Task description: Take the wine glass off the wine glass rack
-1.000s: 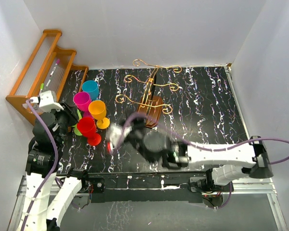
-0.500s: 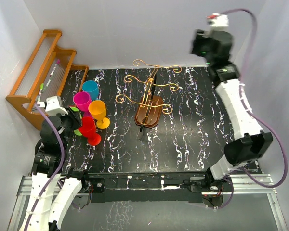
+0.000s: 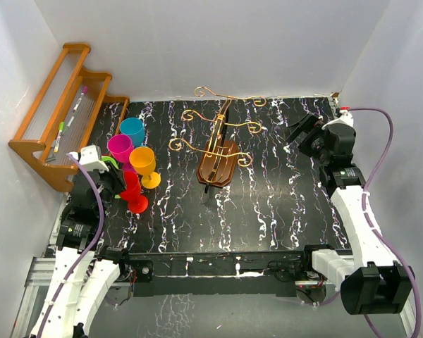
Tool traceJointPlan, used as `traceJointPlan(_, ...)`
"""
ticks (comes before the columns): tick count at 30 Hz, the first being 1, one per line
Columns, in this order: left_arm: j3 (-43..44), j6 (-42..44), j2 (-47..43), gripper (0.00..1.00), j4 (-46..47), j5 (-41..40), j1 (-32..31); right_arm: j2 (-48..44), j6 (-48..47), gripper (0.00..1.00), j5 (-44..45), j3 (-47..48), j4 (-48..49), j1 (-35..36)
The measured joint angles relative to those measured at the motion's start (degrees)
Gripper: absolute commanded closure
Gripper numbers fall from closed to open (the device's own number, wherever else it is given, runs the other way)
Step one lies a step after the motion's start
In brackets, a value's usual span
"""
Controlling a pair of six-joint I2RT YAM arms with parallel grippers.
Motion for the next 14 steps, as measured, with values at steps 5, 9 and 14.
traceJointPlan(5,0.00,0.04,-0.07,0.72,-0.04,0.07,0.00,-2.80,3.72,0.02,2.56,-1.51,1.53,0.00)
traceJointPlan(9,0.00,0.04,-0.09,0.72,-0.07,0.07,0.00,-3.63,4.83,0.02,3.93,-1.77,2.03,0.00)
traceJointPlan(14,0.00,0.04,-0.11,0.72,-0.09,0.07,0.00,-3.63,4.79,0.02,3.74,-1.84,2.58,0.00)
